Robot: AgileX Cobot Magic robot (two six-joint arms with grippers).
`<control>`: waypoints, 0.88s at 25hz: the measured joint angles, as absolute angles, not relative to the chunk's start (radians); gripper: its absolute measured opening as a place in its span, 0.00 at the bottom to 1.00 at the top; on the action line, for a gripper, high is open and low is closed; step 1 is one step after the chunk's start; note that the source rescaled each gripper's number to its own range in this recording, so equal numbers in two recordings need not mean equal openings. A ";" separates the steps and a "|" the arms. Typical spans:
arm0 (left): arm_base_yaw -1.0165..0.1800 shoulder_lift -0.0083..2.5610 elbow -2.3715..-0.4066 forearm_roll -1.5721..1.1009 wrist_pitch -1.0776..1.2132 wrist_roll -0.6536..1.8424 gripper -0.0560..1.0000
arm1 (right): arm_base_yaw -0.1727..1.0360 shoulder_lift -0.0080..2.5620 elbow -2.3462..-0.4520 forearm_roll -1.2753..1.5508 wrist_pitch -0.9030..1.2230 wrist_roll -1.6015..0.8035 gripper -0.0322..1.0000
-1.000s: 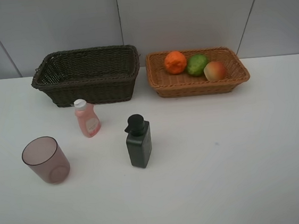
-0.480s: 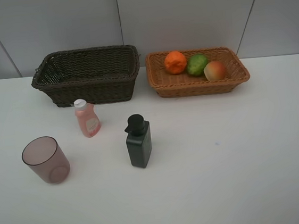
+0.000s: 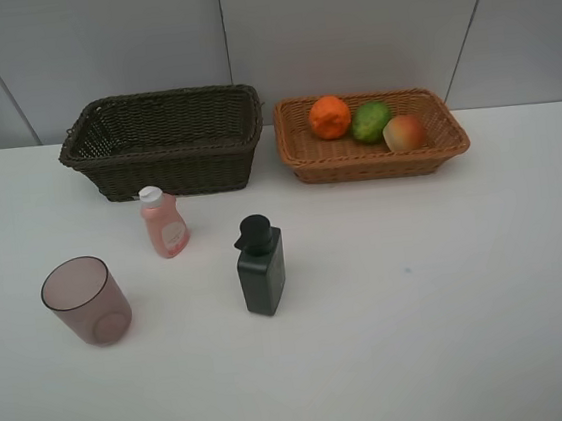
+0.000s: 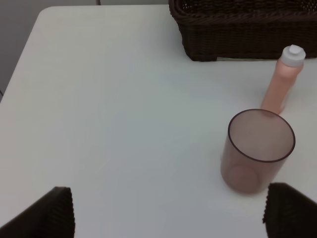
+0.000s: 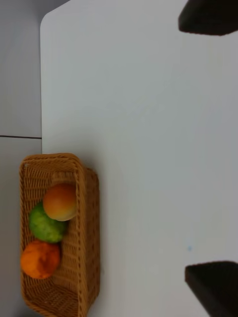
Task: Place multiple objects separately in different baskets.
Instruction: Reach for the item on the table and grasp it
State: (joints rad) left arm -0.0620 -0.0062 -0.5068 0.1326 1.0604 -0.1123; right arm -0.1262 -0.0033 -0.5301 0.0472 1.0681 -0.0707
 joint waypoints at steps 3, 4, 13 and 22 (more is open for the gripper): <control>-0.062 -0.006 -0.507 0.133 1.060 -0.112 0.98 | -0.126 -0.003 -0.530 0.047 1.068 -0.071 1.00; -0.062 -0.006 -0.507 0.133 1.060 -0.112 0.98 | -0.126 -0.003 -0.530 0.047 1.068 -0.071 1.00; -0.062 -0.006 -0.507 0.133 1.060 -0.112 0.98 | -0.126 -0.003 -0.530 0.047 1.068 -0.071 1.00; -0.062 -0.006 -0.507 0.133 1.060 -0.112 0.98 | -0.126 -0.003 -0.530 0.047 1.068 -0.071 1.00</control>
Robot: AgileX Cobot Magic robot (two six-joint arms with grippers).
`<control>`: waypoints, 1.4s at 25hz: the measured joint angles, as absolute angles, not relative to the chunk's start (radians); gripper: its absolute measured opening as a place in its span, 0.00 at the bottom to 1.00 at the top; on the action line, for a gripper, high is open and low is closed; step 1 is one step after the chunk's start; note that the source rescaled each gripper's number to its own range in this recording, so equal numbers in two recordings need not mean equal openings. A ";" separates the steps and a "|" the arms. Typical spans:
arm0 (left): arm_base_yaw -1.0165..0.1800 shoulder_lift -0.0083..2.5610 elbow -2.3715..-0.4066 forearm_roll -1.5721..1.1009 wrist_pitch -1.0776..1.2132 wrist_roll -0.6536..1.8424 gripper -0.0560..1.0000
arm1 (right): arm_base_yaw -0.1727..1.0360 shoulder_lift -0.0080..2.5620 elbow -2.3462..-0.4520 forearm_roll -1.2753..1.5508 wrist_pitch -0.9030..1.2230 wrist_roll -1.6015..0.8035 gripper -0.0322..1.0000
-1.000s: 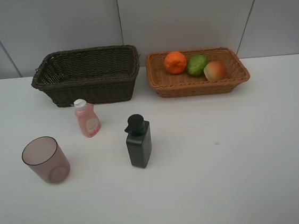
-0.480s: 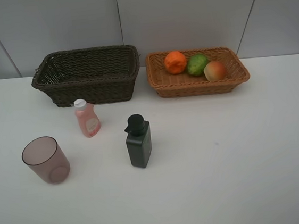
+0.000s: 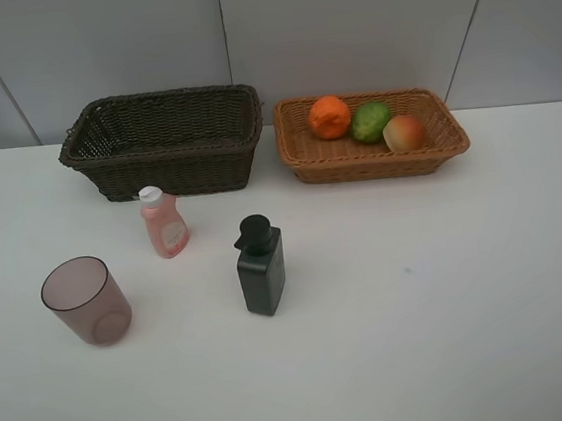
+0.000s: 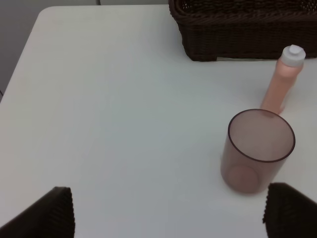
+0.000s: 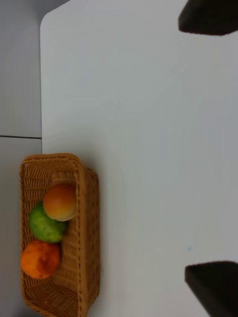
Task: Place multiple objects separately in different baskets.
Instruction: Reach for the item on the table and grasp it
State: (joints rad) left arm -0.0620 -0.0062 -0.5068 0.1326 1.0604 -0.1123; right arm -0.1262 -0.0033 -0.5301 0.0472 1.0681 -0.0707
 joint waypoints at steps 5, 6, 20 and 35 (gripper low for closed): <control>-0.062 -0.006 -0.507 0.133 1.060 -0.112 0.98 | -0.126 -0.003 -0.530 0.047 1.068 -0.071 1.00; -0.062 -0.006 -0.507 0.131 1.060 -0.112 0.98 | -0.124 -0.003 -0.530 0.047 1.068 -0.071 1.00; -0.062 -0.004 -0.507 0.076 1.060 -0.112 0.98 | -0.036 -0.003 -0.530 0.047 1.068 -0.071 1.00; -0.078 0.822 -0.818 0.037 0.903 0.048 0.98 | -0.036 -0.003 -0.530 0.047 1.068 -0.071 1.00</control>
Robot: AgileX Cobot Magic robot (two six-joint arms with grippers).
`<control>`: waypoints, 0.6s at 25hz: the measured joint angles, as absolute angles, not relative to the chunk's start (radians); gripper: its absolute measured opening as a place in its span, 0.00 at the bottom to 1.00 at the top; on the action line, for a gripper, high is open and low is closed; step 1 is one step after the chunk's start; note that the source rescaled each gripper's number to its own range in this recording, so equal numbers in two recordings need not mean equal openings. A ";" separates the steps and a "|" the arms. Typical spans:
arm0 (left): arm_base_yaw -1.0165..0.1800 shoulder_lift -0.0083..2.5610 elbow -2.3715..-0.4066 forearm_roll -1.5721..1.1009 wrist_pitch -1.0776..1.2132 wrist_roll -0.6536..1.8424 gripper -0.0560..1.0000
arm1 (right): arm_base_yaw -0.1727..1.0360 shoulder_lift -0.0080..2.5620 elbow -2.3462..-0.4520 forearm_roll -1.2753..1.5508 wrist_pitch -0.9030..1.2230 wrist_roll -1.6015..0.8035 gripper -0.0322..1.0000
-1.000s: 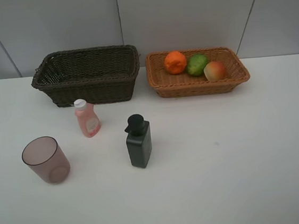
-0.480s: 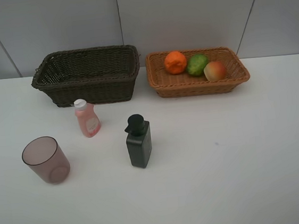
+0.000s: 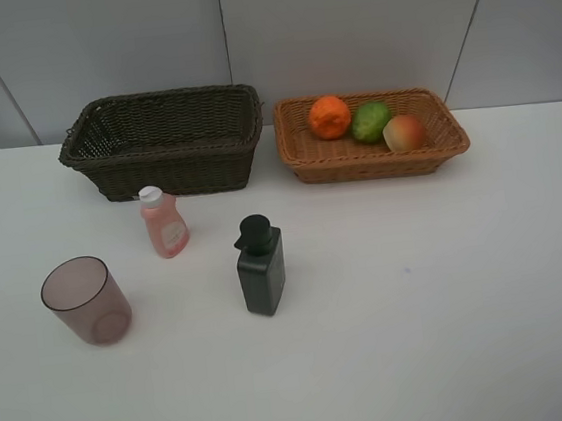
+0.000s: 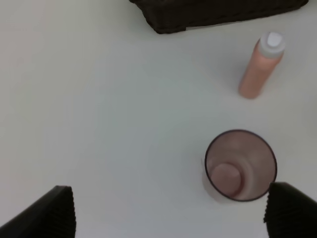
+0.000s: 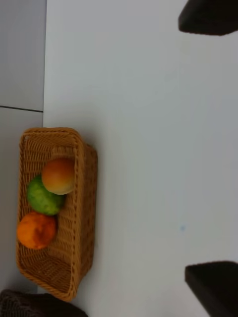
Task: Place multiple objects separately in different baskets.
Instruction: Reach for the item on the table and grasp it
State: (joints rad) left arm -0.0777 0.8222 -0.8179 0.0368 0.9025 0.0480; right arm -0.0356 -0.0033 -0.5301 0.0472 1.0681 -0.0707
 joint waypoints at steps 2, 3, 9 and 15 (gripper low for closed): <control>-0.111 0.940 -0.887 0.036 0.899 0.063 0.98 | -0.036 -0.003 -0.530 0.047 1.068 -0.071 1.00; -0.137 1.002 -0.919 0.036 0.899 0.067 0.98 | -0.036 -0.003 -0.530 0.047 1.068 -0.071 1.00; -0.288 1.333 -1.088 0.073 0.883 0.070 0.98 | -0.036 -0.003 -0.530 0.047 1.068 -0.071 1.00; -0.386 1.597 -1.248 0.078 0.872 0.073 0.98 | -0.036 -0.003 -0.530 0.047 1.068 -0.071 1.00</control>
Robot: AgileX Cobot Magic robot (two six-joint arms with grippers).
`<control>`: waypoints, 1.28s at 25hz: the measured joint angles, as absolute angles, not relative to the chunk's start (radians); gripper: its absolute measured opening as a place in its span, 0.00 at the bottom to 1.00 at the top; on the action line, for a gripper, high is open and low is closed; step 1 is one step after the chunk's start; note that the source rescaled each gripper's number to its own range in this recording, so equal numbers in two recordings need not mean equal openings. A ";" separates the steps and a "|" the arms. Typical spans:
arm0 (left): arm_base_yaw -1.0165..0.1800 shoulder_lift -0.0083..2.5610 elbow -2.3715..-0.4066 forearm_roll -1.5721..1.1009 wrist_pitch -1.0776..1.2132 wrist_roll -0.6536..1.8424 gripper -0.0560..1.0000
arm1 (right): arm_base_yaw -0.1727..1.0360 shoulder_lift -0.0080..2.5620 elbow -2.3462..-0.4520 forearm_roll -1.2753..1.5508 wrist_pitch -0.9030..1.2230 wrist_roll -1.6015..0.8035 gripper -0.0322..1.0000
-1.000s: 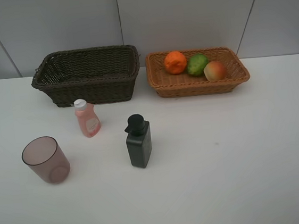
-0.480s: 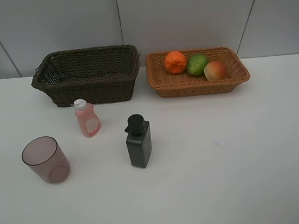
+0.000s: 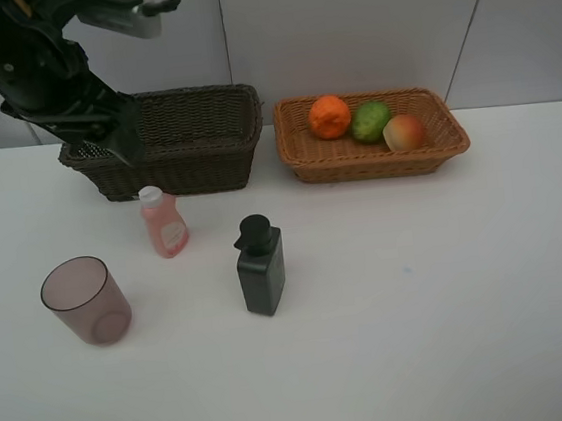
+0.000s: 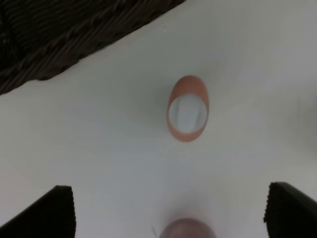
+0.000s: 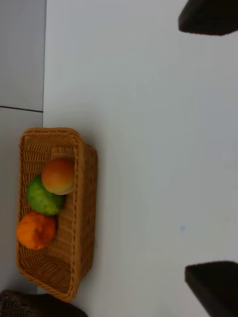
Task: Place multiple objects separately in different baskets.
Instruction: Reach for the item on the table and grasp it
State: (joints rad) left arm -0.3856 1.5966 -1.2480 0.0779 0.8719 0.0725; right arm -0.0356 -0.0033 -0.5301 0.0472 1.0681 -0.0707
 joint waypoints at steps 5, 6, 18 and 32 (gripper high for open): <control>-0.421 1.736 -1.314 0.096 0.861 0.087 0.98 | -0.036 -0.003 -0.530 0.047 1.068 -0.071 1.00; -0.423 1.756 -1.314 0.098 0.860 0.087 0.98 | -0.036 -0.003 -0.530 0.047 1.068 -0.071 1.00; -0.423 1.898 -1.319 0.105 0.824 0.056 0.98 | -0.036 -0.003 -0.530 0.047 1.068 -0.071 1.00; -0.423 2.025 -1.319 0.106 0.763 0.044 0.98 | -0.036 -0.003 -0.530 0.047 1.068 -0.071 1.00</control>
State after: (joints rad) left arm -0.4228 2.0247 -1.3190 0.1055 0.7630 0.0443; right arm -0.0356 -0.0033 -0.5301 0.0472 1.0681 -0.0707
